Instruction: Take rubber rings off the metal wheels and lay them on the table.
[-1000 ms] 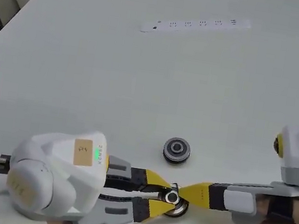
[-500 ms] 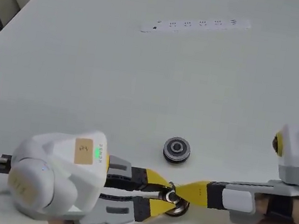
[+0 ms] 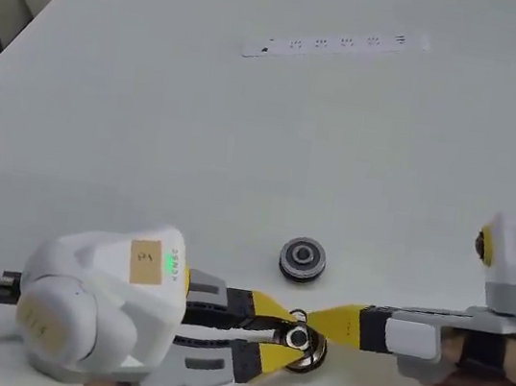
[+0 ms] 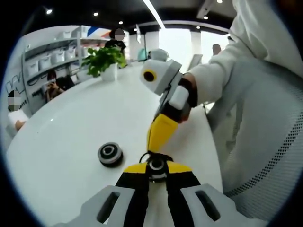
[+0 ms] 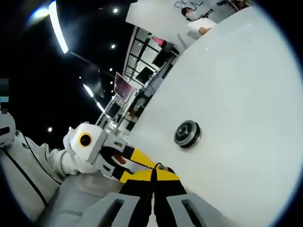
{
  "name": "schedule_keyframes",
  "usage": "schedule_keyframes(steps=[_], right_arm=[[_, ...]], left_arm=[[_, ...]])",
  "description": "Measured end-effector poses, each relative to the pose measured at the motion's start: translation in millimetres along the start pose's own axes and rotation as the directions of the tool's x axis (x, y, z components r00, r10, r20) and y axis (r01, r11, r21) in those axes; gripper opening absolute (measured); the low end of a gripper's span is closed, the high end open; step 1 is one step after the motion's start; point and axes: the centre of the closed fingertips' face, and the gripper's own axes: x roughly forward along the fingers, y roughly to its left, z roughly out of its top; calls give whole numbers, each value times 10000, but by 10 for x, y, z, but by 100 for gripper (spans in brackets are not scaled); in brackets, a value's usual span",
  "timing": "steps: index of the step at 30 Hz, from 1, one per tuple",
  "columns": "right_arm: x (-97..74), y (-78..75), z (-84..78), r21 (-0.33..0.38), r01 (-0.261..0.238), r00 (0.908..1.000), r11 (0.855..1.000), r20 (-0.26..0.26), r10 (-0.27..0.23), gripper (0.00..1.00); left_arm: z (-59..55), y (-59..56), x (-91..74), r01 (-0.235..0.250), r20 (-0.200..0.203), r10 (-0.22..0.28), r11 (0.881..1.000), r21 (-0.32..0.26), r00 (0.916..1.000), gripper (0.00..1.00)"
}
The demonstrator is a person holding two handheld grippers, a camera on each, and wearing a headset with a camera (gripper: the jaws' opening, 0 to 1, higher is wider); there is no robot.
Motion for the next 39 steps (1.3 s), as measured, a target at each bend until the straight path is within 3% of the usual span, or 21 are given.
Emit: schedule_keyframes(steps=[4, 14, 20, 25, 31, 34, 39], right_arm=[[-8, 13, 11, -181, 73, 10000, 9998, 0, -73, 0], [-40, 63, 47, -422, 174, 9998, 9990, 0, -175, 0], [-90, 86, 82, -555, 298, 9995, 9980, 93, -294, 0], [-150, 142, 108, -763, 402, 9991, 9963, 159, -391, 0], [-245, 208, 155, -1035, 607, 9979, 9928, 284, -581, 0], [-295, 246, 170, -1101, 648, 9976, 9918, 316, -617, 0], [-376, 300, 179, -1333, 848, 9962, 9874, 308, -814, 0]], left_arm=[[2, 16, -24, -50, -241, 49, 10000, -33, 9997, 18], [100, 110, -212, -429, -333, 437, 9988, 236, 9985, 26], [260, 105, -384, -483, 37, 482, 9978, 462, 9988, 33], [358, 116, -551, -716, 187, 707, 9961, 507, 9973, 47], [491, 104, -743, -741, 495, 718, 9962, 463, 9962, 54], [524, 133, -838, -974, 461, 947, 9934, 611, 9944, 61], [579, 157, -1016, -1370, 564, 1351, 9901, 301, 9892, 72]])
